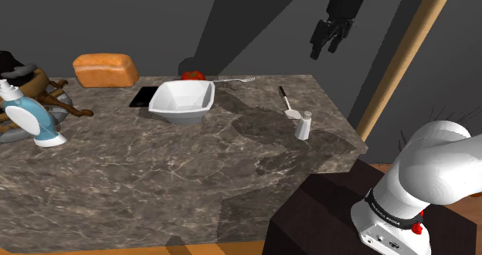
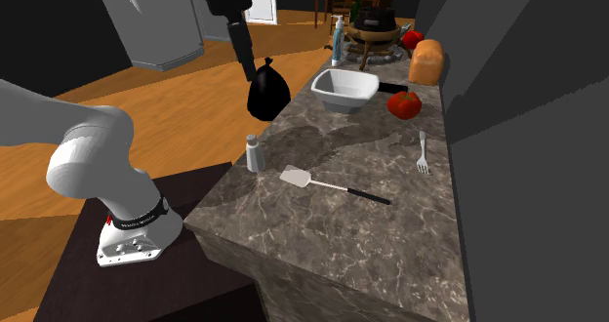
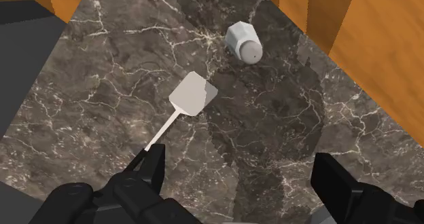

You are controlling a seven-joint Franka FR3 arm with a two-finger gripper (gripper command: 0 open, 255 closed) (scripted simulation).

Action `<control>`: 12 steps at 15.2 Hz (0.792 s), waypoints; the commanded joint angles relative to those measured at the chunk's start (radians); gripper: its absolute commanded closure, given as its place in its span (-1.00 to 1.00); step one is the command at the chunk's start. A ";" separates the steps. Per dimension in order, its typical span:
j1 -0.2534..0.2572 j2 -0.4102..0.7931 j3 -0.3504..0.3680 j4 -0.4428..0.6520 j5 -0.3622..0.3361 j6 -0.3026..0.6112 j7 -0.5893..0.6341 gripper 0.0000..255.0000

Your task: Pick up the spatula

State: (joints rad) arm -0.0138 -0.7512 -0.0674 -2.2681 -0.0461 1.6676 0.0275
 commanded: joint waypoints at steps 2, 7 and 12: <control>-0.008 0.022 0.000 -0.011 0.000 0.030 0.019 -1.00; -0.047 0.146 0.000 -0.050 -0.003 0.175 0.114 -1.00; -0.085 0.291 -0.007 -0.060 -0.006 0.312 0.206 -1.00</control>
State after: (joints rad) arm -0.0916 -0.4898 -0.0748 -2.3257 -0.0523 1.9495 0.2113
